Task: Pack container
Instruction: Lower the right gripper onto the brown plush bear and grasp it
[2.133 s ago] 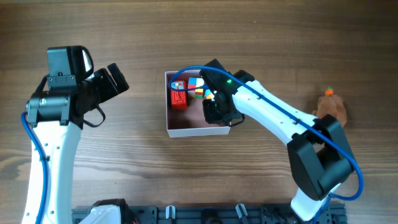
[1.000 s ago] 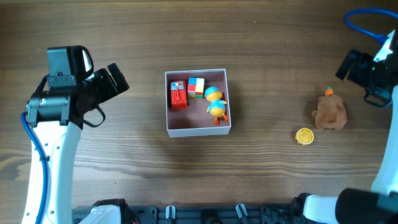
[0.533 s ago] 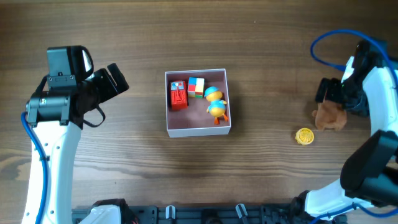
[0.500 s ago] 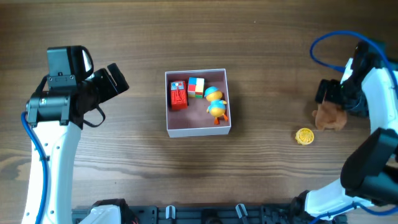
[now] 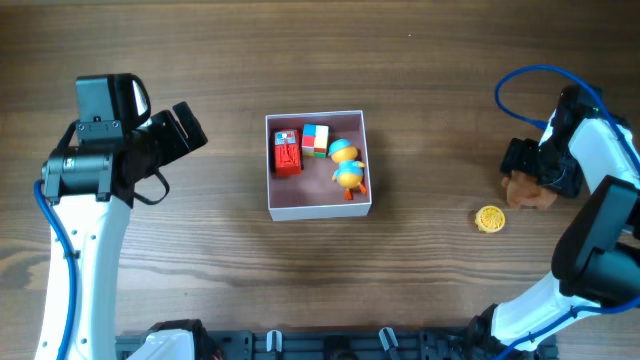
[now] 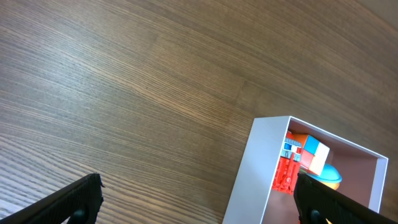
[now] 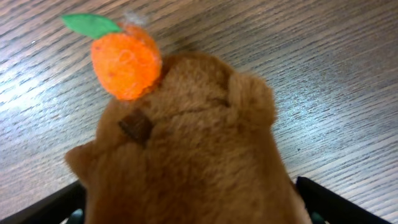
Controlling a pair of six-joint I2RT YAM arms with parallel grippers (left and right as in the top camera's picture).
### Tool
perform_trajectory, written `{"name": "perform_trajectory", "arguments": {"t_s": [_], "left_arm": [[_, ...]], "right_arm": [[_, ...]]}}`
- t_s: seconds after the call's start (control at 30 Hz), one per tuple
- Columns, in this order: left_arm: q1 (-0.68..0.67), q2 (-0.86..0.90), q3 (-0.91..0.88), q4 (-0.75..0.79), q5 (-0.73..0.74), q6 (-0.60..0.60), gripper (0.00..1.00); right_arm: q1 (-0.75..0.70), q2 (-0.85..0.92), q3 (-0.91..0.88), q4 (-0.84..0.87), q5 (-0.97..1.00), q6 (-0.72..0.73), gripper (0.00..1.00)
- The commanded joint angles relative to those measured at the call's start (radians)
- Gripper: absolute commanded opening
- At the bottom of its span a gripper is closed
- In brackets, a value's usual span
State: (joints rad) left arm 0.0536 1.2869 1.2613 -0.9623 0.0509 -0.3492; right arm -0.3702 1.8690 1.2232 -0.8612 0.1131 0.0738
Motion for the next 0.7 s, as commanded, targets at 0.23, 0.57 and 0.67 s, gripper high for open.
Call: {"name": "perform_trajectory", "arguments": {"t_s": [0.23,0.57,0.67], "left_arm": [[0.006,0.006,0.001,0.0,0.005,0.005,1.0],[0.006,0.006,0.001,0.0,0.005,0.006,1.0],[0.006,0.006,0.001,0.0,0.005,0.006,1.0]], "right_arm": [[-0.002,0.026,-0.006,0.002,-0.017,0.06,0.37],[0.008,-0.019,0.037,-0.042,-0.119,0.065,0.04],[0.04,-0.095,0.119,-0.097,-0.119,0.052,0.04]]}}
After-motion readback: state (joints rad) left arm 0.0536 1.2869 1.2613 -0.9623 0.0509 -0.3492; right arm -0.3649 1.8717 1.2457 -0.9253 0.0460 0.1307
